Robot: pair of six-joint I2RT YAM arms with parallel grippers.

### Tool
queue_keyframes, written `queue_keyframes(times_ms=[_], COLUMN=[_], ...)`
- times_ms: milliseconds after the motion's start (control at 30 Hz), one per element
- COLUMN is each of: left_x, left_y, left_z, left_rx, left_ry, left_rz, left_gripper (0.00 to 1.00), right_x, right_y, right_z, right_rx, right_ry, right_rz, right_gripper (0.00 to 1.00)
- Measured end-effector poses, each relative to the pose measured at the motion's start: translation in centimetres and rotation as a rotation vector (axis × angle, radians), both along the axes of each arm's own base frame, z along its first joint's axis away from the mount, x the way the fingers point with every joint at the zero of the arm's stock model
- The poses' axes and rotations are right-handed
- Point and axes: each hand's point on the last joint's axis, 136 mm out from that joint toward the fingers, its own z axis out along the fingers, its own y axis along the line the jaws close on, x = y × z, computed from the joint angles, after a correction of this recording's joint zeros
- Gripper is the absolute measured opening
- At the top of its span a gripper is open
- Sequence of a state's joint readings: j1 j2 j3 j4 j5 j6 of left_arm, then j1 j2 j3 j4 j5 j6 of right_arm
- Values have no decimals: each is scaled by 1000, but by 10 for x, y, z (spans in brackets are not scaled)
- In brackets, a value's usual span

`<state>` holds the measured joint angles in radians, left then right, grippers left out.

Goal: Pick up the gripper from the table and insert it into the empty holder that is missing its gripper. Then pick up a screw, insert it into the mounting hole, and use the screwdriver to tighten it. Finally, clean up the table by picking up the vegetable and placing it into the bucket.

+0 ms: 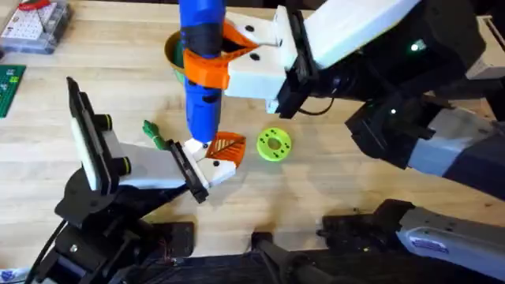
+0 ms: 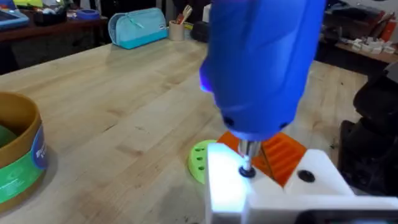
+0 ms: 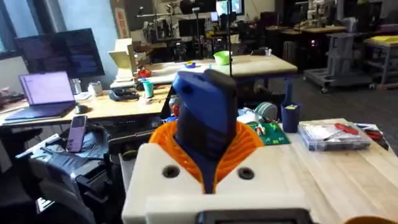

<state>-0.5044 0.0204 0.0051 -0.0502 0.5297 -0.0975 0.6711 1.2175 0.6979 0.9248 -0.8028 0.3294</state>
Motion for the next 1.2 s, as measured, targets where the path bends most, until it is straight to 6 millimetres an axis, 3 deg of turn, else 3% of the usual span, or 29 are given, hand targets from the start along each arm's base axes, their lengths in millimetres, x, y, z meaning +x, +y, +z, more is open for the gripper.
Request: queue_keyframes(times_ms=[433,633,767,967,1200], left_x=[0,0,0,0,0], left_y=[0,0,0,0,0], left_z=[0,0,0,0,0], left_rx=[0,0,0,0,0], left_ry=[0,0,0,0,0], left_rz=[0,0,0,0,0], left_gripper=[10,10,10,10,10], right_x=[1,18,47,97,142], right_y=[-2,-15,-37,-87,-141], right_z=[4,4,3,2,-34], right_rx=[15,14,8,1,-83], right_ry=[-19,-20,-30,-35,135], right_rz=[-6,-60,-161,-357,-534], right_gripper=[41,40,42,41,42])
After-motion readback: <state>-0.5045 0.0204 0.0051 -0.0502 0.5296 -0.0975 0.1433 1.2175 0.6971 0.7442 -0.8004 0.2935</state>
